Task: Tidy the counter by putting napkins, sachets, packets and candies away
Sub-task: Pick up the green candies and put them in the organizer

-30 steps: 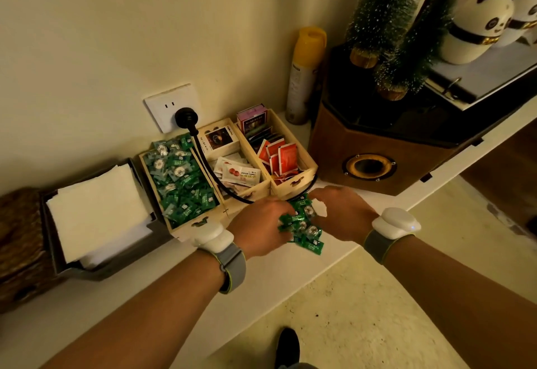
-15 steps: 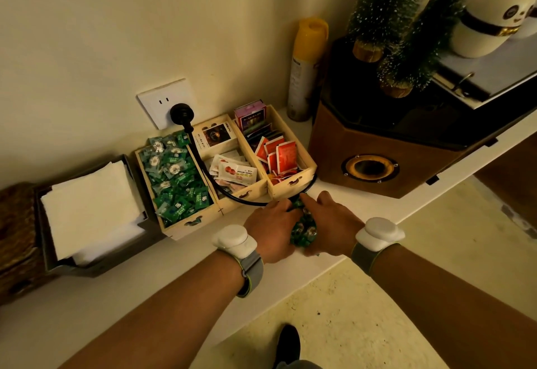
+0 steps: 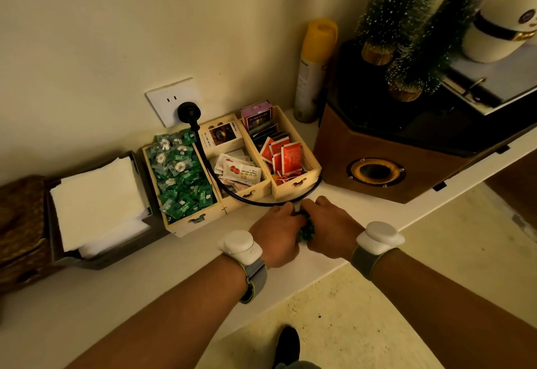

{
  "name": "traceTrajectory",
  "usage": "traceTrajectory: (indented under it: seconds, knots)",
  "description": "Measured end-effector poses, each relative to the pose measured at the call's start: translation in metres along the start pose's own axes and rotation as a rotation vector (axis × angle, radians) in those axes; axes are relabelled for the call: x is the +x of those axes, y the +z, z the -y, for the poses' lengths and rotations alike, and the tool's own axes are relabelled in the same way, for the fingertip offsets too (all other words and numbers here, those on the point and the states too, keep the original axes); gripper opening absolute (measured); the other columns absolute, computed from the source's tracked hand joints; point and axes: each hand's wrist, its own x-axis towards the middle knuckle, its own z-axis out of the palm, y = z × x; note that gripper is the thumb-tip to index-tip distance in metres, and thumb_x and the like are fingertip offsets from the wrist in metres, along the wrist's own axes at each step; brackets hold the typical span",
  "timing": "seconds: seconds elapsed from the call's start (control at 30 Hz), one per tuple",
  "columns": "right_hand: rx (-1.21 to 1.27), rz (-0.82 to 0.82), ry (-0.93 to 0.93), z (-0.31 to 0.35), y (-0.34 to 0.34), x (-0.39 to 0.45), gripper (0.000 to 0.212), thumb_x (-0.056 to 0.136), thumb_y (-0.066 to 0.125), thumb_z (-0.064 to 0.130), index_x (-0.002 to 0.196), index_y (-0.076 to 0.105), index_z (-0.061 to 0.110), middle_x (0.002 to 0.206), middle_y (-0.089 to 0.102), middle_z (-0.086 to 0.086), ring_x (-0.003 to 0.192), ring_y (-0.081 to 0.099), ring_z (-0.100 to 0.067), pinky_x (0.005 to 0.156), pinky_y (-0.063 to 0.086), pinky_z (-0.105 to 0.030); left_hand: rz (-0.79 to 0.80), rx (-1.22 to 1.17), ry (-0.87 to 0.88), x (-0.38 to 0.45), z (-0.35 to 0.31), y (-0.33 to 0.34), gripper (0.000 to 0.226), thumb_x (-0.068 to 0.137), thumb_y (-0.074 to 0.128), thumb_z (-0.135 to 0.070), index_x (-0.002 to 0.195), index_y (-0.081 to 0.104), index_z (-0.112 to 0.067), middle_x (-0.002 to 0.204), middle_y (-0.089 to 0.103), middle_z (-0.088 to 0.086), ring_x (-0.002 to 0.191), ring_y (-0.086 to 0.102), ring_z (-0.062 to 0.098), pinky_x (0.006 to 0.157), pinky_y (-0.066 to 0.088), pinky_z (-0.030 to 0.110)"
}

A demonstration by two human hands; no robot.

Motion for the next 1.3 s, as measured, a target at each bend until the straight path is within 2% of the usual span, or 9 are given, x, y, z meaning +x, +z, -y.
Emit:
traceTrajectory:
  seconds: [0.1,0.23,0.37,0.53,0.8,0.93,1.13,1.3]
  knots:
    - [0.006,0.001,0.003,0.005,0.002,0.001,0.05,0.072,0.073,0.017,0.112,0.044,0.023,0.107,0.047,-0.006,0.084,0.052,-0.022,0.072,0.05,-0.03,-0.031,-0.029,-0.011,-0.004,0.002,0.003,0.044,0.084,0.059,-0.02,0.127,0.053,-0.022,0.111,0.049,0.009,0.1,0.047,0.028,0.072,0.038,0.031]
    - [-0.004,0.014,-0.009,0.014,0.007,0.004,0.047,0.076,0.073,0.02,0.115,0.045,0.022,0.107,0.048,-0.005,0.082,0.049,-0.018,0.068,0.042,-0.024,-0.053,-0.091,-0.05,-0.012,0.008,0.006,0.038,0.085,0.058,-0.019,0.123,0.057,-0.021,0.115,0.052,0.008,0.103,0.049,0.028,0.077,0.042,0.032]
    - [0.009,0.004,-0.05,0.027,0.013,0.006,0.047,0.077,0.073,0.023,0.117,0.048,0.025,0.099,0.046,0.0,0.081,0.049,-0.017,0.069,0.041,-0.023,-0.087,-0.107,-0.068,-0.022,0.016,0.006,0.038,0.084,0.059,-0.017,0.122,0.058,-0.02,0.119,0.054,0.007,0.104,0.051,0.03,0.076,0.038,0.029]
    - [-0.02,-0.006,-0.071,0.038,0.018,0.008,0.032,0.08,0.069,0.022,0.109,0.053,0.024,0.097,0.051,-0.004,0.08,0.05,-0.018,0.065,0.04,-0.023,-0.065,-0.095,-0.084,-0.033,0.025,-0.001,0.033,0.084,0.057,-0.017,0.117,0.06,-0.019,0.11,0.056,0.01,0.097,0.055,0.031,0.071,0.04,0.032]
    - [-0.051,0.016,-0.044,0.04,0.016,0.011,0.021,0.083,0.063,0.017,0.103,0.057,0.018,0.098,0.053,-0.005,0.083,0.049,-0.018,0.068,0.042,-0.022,-0.028,0.024,-0.135,-0.048,0.041,-0.015,0.018,0.079,0.061,-0.014,0.097,0.064,-0.012,0.104,0.056,0.011,0.092,0.056,0.032,0.063,0.034,0.03]
    - [-0.019,0.015,-0.03,0.038,0.012,0.01,0.021,0.083,0.063,0.017,0.104,0.058,0.018,0.101,0.055,-0.005,0.086,0.048,-0.017,0.072,0.039,-0.023,-0.058,-0.002,-0.15,-0.055,0.05,-0.016,0.013,0.076,0.063,-0.011,0.088,0.066,-0.012,0.101,0.06,0.01,0.094,0.055,0.028,0.065,0.035,0.028]
    - [0.044,0.024,-0.035,0.04,0.009,0.005,0.022,0.082,0.066,0.017,0.103,0.061,0.019,0.101,0.056,-0.002,0.088,0.048,-0.015,0.076,0.04,-0.023,-0.103,-0.097,-0.175,-0.068,0.064,-0.015,0.012,0.075,0.068,-0.016,0.087,0.069,-0.014,0.096,0.064,0.007,0.091,0.055,0.024,0.067,0.035,0.026]
    - [0.09,0.035,-0.077,0.051,0.014,-0.001,0.021,0.08,0.068,0.017,0.1,0.063,0.019,0.102,0.06,-0.003,0.088,0.05,-0.015,0.076,0.043,-0.024,-0.116,-0.132,-0.182,-0.078,0.07,-0.013,0.015,0.074,0.064,-0.01,0.086,0.071,-0.014,0.094,0.066,0.007,0.089,0.057,0.024,0.07,0.042,0.027]
